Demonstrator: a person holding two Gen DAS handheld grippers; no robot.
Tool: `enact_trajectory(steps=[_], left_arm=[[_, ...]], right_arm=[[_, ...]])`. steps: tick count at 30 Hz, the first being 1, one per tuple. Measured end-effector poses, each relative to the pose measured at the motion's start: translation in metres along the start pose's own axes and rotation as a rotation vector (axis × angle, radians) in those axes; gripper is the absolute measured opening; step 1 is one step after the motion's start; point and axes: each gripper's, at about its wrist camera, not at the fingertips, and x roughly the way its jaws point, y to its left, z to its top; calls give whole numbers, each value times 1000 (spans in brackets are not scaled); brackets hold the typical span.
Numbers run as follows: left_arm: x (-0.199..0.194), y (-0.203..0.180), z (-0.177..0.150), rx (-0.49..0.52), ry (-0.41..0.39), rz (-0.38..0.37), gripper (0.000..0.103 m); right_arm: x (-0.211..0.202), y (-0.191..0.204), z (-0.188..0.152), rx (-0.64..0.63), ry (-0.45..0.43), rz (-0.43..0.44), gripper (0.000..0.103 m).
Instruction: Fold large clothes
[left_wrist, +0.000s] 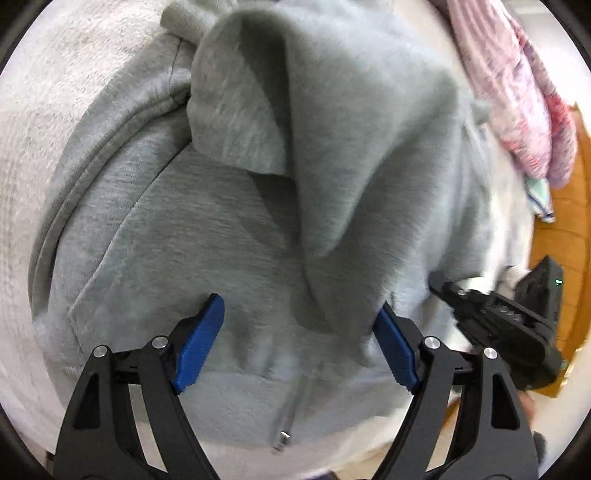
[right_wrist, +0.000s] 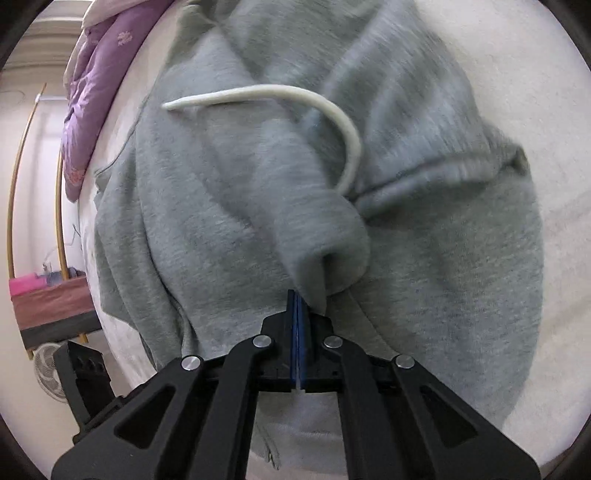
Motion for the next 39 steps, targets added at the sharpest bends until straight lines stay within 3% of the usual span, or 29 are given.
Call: enact_trajectory(steps=[3, 5, 7, 13, 15, 18, 22, 27, 28, 29, 30, 31, 33, 39], left_arm=[[-38, -16, 4, 43, -81, 1, 80], [-66, -32, 14, 68, -143, -51, 80], [-82, -41, 30, 72, -201, -80, 80], [-73, -57, 131, 8, -262, -74, 82], [-66, -66, 170, 8, -264, -23, 82], [-52, -74, 210, 5, -284, 68, 82], [-27, -62, 240, -57, -213, 98, 82], [2, -52, 254, -82, -138, 163, 81], [4, -52, 255, -80, -140, 166, 79], [3, -53, 255, -72, -145, 180, 76], [1, -55, 255, -64, -157, 194, 54], [-2, -54, 253, -50, -171, 190, 16], [-17, -49, 247, -46, -183, 95, 13], [-80, -50, 194, 15, -272, -34, 13]], right_arm=[[-25, 22, 7, -43, -20, 50, 11], [-43, 33, 16, -62, -58, 80, 24], [-59, 40, 33, -54, -108, 103, 47], [-65, 50, 99, 33, -183, 104, 49], [-65, 59, 122, 63, -207, 70, 54], [-63, 65, 154, 90, -230, 99, 56], [-40, 70, 187, 97, -203, 25, 58], [-3, 68, 207, 129, -138, -38, 56], [1, 65, 206, 132, -131, -23, 41], [3, 63, 205, 132, -117, -19, 34], [2, 60, 202, 139, -129, -9, 20], [0, 58, 200, 138, -138, 1, 15], [-11, 55, 187, 133, -166, 54, 13], [-67, 62, 128, 56, -248, 140, 11]])
